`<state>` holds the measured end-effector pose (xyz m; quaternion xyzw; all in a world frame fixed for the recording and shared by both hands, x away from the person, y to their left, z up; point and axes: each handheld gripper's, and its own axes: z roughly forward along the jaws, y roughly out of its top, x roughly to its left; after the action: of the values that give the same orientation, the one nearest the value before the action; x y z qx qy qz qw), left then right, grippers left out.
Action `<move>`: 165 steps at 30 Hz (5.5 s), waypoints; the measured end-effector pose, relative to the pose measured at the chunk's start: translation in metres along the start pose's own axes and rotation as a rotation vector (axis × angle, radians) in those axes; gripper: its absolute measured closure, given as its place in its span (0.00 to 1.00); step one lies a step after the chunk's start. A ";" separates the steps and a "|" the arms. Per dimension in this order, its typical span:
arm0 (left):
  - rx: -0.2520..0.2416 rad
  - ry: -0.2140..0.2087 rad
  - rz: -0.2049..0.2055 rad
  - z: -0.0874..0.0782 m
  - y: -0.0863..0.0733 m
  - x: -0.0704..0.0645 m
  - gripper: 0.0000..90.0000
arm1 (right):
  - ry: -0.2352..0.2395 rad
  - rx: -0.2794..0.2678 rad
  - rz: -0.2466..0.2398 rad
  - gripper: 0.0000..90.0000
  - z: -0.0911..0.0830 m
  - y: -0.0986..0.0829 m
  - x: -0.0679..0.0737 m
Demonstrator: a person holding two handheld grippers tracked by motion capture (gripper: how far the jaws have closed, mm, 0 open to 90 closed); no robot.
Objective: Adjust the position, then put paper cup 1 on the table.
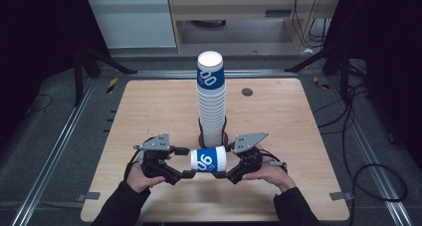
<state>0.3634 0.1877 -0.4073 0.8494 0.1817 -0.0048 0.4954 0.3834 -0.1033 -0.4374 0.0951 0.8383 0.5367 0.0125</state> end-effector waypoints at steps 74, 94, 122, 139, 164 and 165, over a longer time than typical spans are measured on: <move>-0.010 0.057 0.062 0.027 -0.007 -0.011 0.28 | 0.080 -0.145 0.194 0.13 0.011 0.007 -0.001; 0.011 0.061 0.052 0.031 -0.009 -0.012 0.23 | 0.058 -0.170 0.189 0.19 0.005 0.012 0.001; -0.061 0.364 -0.188 -0.016 -0.028 0.037 0.21 | -0.451 -0.087 0.252 0.18 -0.069 0.014 -0.023; -0.054 0.435 -0.245 -0.025 -0.036 0.051 0.20 | -0.799 0.088 0.328 0.18 -0.100 0.016 -0.064; -0.038 0.502 -0.247 -0.032 -0.041 0.056 0.20 | -0.876 0.403 0.492 0.18 -0.090 -0.023 -0.128; -0.035 0.503 -0.244 -0.032 -0.041 0.056 0.20 | -0.887 0.422 0.495 0.17 -0.090 -0.025 -0.130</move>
<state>0.3974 0.2498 -0.4357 0.7871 0.3999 0.1498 0.4451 0.4960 -0.2166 -0.4325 0.5069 0.7946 0.2525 0.2187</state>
